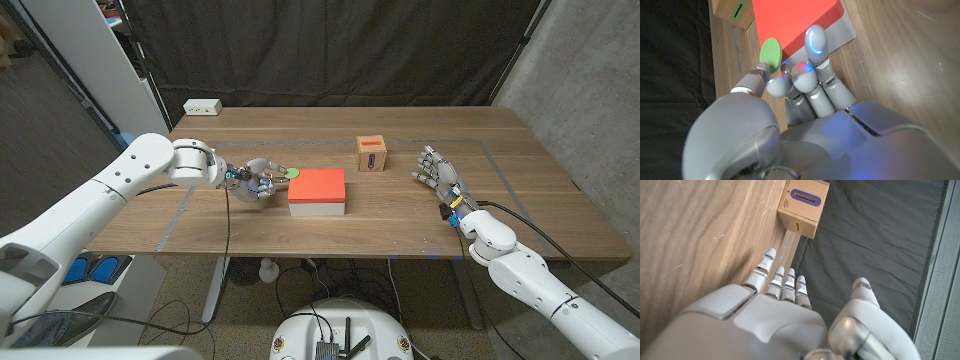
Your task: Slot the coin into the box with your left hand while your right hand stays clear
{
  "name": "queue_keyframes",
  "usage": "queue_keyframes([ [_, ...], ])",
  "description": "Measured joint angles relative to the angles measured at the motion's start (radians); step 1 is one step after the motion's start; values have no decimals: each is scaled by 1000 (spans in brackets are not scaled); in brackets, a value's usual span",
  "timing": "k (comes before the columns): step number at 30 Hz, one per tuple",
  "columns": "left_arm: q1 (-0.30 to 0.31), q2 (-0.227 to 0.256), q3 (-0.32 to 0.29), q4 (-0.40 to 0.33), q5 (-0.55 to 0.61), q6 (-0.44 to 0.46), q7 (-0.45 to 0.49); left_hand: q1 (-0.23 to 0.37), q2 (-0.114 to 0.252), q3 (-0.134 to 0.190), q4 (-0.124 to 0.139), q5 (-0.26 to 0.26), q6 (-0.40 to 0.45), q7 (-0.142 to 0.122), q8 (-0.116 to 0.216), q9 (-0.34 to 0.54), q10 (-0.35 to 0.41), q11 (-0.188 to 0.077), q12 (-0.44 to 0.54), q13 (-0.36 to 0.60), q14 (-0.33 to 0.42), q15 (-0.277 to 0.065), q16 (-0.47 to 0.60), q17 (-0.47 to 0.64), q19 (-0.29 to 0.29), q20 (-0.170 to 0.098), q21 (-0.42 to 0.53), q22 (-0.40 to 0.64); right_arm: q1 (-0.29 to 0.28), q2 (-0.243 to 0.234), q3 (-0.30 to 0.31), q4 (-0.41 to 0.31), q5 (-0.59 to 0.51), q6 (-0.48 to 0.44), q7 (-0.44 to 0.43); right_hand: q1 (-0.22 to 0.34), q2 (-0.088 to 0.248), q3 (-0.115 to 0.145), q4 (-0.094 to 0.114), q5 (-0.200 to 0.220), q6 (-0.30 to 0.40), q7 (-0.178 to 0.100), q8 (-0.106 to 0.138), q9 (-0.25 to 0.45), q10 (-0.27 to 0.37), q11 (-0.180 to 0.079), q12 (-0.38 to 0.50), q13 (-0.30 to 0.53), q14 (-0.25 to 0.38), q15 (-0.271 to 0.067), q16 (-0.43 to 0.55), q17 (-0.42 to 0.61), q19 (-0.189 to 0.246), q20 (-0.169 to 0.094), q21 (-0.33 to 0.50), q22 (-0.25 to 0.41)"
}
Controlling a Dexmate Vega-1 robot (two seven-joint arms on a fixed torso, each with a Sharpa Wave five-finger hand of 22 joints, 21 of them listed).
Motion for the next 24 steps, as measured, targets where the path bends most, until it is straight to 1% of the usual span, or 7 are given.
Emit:
queue_keyframes([
  [3, 3, -1, -1, 0, 2, 0, -1, 0, 0, 6, 1, 0, 14, -14, 14, 9, 0, 0, -5, -6, 0, 0, 0, 7, -4, 3, 7, -4, 0, 1, -1, 2, 1, 0, 0, 0, 0, 0, 0, 0, 0, 0, 0, 0, 0, 0, 0, 0, 0, 0, 0, 0, 0, 0, 0, 0],
  [6, 5, -1, -3, -2, 5, 0, -2, 11, 11, 9, -2, 0, 22, -19, 25, 17, 0, 0, -5, -5, 0, 0, 0, 7, -7, 0, 13, -5, 0, 1, -2, 4, 1, 0, 1, 0, 0, 0, 0, 0, 0, 0, 0, 0, 0, 0, 0, 0, 0, 0, 0, 0, 0, 0, 0, 0],
  [8, 6, -1, -4, -3, 7, 0, -3, 13, 13, 18, -3, 0, 28, -24, 32, 23, 0, 0, -5, -4, 0, 0, 0, 7, -12, 2, 13, -5, 1, 1, -2, 5, 2, 0, 1, 0, 0, 0, 0, 0, 0, 0, 0, 0, 0, 0, 0, 0, 0, 0, 0, 0, 0, 0, 0, 0],
  [13, 11, -3, -9, -8, 10, -3, -6, 18, 18, 20, -2, 0, 28, -24, 36, 33, 0, 0, -5, 4, -2, -2, 0, 11, -15, 0, 21, -3, 2, 1, -3, 7, 3, 0, 3, 0, 0, 0, 0, 0, 0, 0, 0, 0, 0, 0, 0, 0, 0, 0, 0, 0, 0, 0, 0, 0],
  [15, 12, -3, -10, -10, 10, -3, -5, 18, 18, 20, -2, 0, 28, -24, 43, 33, 0, 0, -5, 5, -2, -2, 0, 11, -20, 5, 21, -4, 2, 2, -4, 8, 4, 0, 4, 0, 0, 0, 0, 0, 0, 0, 0, 0, 0, 0, 0, 0, 0, 0, 0, 0, 0, 0, 0, 0],
  [18, 15, -3, -12, -12, 10, -5, -5, 24, 24, 27, -3, 0, 27, -24, 43, 33, 0, 0, -5, 5, -2, -2, 0, 15, -25, 0, 27, -5, 4, 2, -5, 11, 5, 0, 5, 0, 0, 0, 0, 0, 0, 0, 0, 0, 0, 0, 0, 0, 0, 0, 0, 0, 0, 0, 0, 0],
  [24, 20, -3, -17, -18, 10, -12, 4, 18, 29, 27, -3, 0, 33, -19, 42, 32, 0, 0, -5, 5, -2, -2, 0, 19, -25, 0, 32, -9, 6, 3, -6, 16, 7, 0, 9, 0, 0, 0, 0, 0, 0, 0, 0, 0, 0, 0, 0, 0, 0, 0, 0, 0, 0, 0, 0, 0],
])
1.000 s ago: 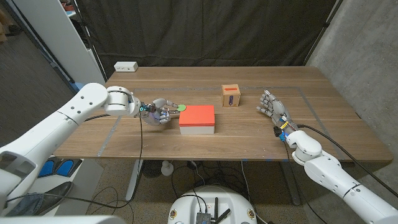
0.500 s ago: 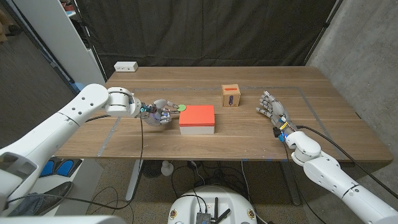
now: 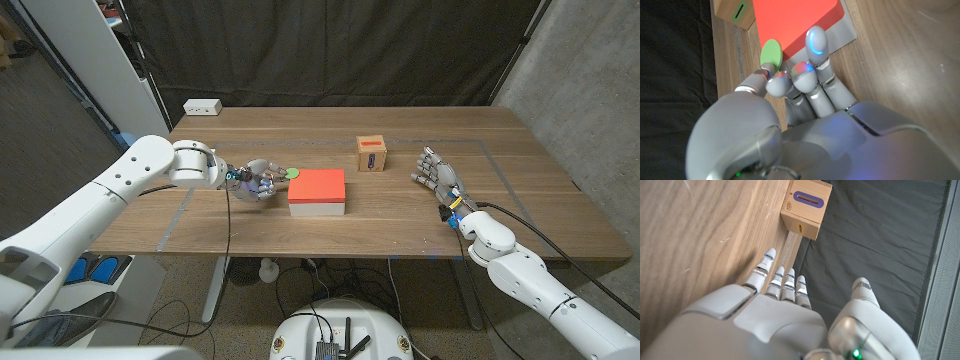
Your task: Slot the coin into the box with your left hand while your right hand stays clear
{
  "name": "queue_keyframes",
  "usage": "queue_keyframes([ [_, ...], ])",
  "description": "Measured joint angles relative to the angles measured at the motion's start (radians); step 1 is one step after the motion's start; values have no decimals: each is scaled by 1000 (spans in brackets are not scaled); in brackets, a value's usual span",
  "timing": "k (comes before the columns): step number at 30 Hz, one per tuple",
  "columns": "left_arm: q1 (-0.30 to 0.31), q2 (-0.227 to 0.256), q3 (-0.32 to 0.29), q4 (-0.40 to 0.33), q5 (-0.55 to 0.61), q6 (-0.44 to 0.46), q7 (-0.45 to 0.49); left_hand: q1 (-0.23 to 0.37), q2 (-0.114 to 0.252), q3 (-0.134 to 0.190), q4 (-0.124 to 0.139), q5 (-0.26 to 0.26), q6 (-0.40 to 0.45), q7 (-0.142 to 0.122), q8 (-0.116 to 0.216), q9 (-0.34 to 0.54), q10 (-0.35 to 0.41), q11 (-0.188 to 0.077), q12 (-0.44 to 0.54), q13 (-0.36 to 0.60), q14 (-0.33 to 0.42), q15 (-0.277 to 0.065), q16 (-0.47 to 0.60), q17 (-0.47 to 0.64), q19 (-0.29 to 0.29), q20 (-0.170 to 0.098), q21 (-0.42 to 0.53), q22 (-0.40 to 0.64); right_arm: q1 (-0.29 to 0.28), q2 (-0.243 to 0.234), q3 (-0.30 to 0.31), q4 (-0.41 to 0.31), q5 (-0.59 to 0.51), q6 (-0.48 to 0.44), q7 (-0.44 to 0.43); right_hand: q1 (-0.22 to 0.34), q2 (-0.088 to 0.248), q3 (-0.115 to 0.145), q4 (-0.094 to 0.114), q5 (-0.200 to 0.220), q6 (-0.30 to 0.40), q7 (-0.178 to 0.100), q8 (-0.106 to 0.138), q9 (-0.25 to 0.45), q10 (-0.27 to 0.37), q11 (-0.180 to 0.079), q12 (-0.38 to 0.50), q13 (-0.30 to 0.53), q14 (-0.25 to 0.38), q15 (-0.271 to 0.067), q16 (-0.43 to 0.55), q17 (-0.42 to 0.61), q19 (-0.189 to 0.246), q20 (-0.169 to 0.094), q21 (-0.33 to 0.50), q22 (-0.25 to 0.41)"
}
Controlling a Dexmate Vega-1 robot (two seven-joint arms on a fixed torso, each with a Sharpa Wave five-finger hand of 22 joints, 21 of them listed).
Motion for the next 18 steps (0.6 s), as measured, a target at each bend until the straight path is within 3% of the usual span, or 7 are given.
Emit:
queue_keyframes([
  [18, -3, -10, 2, 10, 18, -11, -20, -10, 1, 0, 0, 0, 0, 0, 0, -15, 0, 0, 0, 9, -3, -3, -8, -5, -9, 2, 26, -18, 8, 6, -5, 17, 5, -1, 7, 0, 0, 0, 0, 0, 0, 0, 0, 0, 0, 0, 0, 0, 0, 0, 0, 0, 0, 0, 0, 0],
])
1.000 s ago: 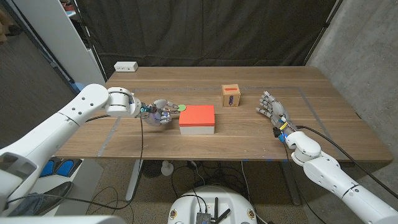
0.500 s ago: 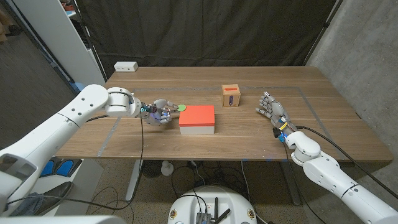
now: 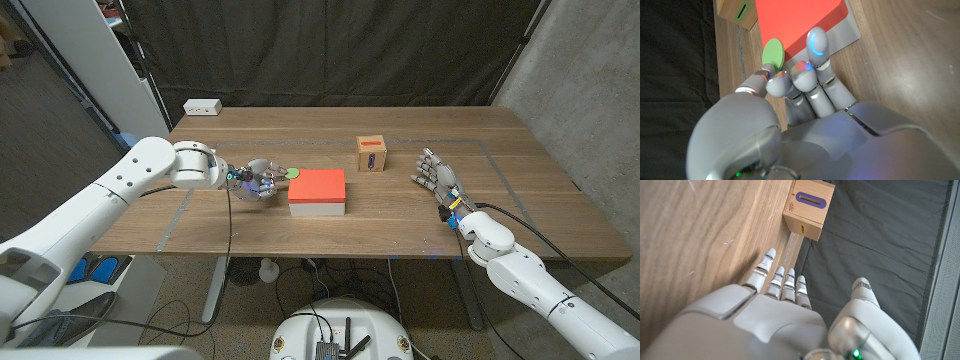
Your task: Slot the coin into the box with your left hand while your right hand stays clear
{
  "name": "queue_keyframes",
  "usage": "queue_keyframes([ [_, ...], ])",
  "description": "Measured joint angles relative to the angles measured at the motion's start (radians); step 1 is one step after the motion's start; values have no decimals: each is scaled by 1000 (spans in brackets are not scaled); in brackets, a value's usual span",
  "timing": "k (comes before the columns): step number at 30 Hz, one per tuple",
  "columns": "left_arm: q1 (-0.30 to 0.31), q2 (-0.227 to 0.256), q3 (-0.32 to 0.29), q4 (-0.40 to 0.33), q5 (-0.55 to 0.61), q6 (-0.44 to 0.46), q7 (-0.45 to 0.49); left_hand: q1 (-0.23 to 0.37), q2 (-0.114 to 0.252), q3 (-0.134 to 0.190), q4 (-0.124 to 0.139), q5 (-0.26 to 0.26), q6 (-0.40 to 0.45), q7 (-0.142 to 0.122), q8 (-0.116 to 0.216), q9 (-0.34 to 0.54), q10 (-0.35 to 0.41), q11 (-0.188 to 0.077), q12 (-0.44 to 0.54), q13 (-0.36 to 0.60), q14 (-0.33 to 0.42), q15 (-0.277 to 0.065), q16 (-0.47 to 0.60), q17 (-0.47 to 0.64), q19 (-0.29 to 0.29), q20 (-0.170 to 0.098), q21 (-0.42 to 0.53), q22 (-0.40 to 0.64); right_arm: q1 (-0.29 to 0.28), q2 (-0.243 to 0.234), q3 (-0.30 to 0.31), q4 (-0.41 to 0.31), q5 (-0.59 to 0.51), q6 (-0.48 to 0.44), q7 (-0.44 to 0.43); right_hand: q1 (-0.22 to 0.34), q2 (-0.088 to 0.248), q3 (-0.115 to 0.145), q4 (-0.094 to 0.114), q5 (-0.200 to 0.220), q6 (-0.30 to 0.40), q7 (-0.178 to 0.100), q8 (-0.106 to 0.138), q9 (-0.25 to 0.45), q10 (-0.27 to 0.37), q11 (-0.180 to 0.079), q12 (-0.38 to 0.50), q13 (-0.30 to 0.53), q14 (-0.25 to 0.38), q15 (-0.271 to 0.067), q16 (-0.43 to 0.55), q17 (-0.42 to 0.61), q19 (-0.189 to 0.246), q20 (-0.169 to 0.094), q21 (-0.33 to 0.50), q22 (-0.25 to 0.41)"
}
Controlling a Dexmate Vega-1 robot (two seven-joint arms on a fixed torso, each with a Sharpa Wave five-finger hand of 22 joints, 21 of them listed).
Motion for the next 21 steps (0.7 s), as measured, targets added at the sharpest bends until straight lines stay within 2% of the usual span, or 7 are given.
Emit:
queue_keyframes([
  [7, -7, -8, 3, 5, 9, 7, -3, -3, -3, 9, -3, 0, 7, -3, 8, 0, 0, 0, 0, -3, 0, 0, 0, 3, -4, 0, 4, 0, 1, 6, 0, 10, 3, 5, 1, 0, 0, 0, 0, 0, 0, 0, 0, 0, 0, 0, 0, 0, 0, 0, 0, 0, 0, 0, 0, 0],
  [14, -7, -15, 3, -2, 11, 7, 13, 52, 60, 62, -11, 14, 63, -3, 39, 14, -9, -2, 0, 4, 0, 0, 6, 27, -27, 12, 19, 2, 1, 14, 0, 24, 7, 17, 4, 0, 0, 0, 0, 0, 0, 0, 0, 0, 0, 0, 0, 0, 0, 0, 0, 0, 0, 0, 0, 0],
  [21, 5, -19, -4, -15, 4, -5, 32, 80, 87, 98, -15, 22, 102, -10, 71, 34, -17, 0, 0, 13, 0, 0, 8, 39, -40, 21, 44, 3, -1, 21, 0, 36, 11, 28, 8, 0, 0, 0, 0, 0, 0, 0, 0, 0, 0, 0, 0, 0, 0, 0, 0, 0, 0, 0, 0, 0],
])
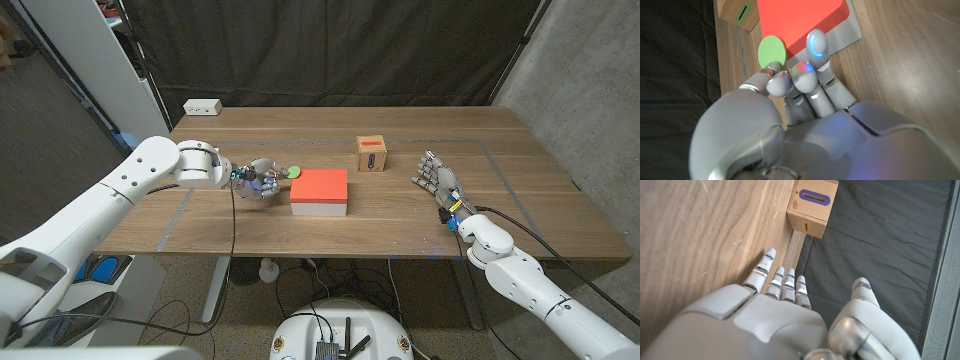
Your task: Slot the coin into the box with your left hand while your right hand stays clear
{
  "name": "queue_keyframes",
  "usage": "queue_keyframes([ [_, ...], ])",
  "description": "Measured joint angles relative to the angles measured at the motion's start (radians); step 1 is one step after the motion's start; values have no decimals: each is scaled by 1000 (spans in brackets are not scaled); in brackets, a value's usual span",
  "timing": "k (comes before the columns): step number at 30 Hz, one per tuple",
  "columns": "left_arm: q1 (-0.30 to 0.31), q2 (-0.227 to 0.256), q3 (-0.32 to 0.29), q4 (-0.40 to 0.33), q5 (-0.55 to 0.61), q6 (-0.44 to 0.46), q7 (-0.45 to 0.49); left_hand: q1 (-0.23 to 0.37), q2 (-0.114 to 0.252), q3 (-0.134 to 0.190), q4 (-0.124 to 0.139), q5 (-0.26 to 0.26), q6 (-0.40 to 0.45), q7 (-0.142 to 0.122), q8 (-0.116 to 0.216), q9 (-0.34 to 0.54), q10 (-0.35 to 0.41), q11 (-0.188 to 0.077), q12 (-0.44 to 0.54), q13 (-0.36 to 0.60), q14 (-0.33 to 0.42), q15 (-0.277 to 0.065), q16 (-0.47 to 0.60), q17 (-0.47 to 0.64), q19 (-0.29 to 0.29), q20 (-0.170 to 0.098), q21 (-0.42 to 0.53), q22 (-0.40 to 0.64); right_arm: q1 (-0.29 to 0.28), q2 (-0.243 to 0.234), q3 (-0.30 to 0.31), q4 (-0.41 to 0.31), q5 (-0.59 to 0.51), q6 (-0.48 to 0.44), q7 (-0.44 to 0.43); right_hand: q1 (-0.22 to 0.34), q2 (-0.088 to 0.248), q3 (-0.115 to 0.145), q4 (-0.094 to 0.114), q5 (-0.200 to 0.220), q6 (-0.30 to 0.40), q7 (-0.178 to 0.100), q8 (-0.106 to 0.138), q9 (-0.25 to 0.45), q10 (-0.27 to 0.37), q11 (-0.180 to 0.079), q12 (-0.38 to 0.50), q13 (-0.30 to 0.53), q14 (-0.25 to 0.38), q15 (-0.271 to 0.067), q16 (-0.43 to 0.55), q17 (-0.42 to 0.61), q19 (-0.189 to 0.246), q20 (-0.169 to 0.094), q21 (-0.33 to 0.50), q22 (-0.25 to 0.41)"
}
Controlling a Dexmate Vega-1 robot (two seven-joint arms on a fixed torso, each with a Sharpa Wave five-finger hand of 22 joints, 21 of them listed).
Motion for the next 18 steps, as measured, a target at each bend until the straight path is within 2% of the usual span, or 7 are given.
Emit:
queue_keyframes([
  [12, 30, 1, -10, -6, 15, -35, -35, 25, 9, 8, 1, 4, 0, 0, 6, 0, 0, 0, 0, 5, 0, 0, -19, -16, -9, 2, 23, -17, -13, 6, 0, -1, 1, 5, -16, 0, 0, 0, 0, 0, 0, 0, 0, 0, 0, 0, 0, 0, 0, 0, 0, 0, 0, 0, 0, 0],
  [18, 49, 10, -23, -13, 34, -56, -66, 32, 8, 13, -1, 4, 0, 0, 6, 0, 0, 0, 0, 10, 0, 0, -27, -20, -14, 7, 40, -29, -22, 2, 3, -23, -12, 8, -32, 0, 0, 0, 0, 0, 0, 0, 0, 0, 0, 0, 0, 0, 0, 0, 0, 0, 0, 0, 0, 0],
])
